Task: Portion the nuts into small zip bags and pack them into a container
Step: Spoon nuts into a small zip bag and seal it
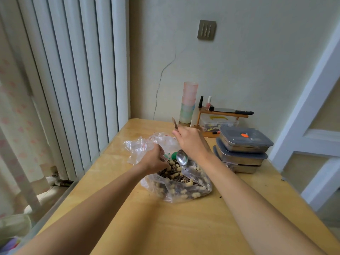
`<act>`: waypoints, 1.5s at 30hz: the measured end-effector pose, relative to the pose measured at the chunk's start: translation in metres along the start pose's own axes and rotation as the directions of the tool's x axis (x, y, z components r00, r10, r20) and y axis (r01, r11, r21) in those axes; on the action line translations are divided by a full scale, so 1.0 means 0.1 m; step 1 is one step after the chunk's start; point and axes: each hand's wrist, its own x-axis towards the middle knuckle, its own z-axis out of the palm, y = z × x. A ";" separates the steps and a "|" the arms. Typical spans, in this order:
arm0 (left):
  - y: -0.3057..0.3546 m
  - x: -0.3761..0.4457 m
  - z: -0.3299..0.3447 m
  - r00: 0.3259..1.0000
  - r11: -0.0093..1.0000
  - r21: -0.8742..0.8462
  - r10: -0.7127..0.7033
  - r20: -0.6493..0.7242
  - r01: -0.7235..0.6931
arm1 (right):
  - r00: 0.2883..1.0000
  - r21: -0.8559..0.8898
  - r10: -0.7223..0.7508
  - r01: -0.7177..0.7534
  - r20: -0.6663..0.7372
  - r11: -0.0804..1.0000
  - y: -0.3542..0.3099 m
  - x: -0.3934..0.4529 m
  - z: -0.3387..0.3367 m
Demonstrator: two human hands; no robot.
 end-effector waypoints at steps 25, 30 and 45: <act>-0.02 0.02 0.00 0.996 0.979 0.188 -0.072 -0.044 0.079 | 0.988 0.171 0.104 -0.123 0.116 0.977 -0.06 0.06 0.01; -0.01 -0.02 -0.05 0.994 0.972 0.211 -0.089 -0.066 0.101 | 0.970 0.226 0.162 -0.201 0.179 0.953 -0.05 0.00 0.03; 0.00 -0.05 -0.08 0.996 0.970 0.227 -0.089 -0.018 0.091 | 0.638 0.339 0.712 -0.766 0.295 0.546 0.14 -0.15 0.11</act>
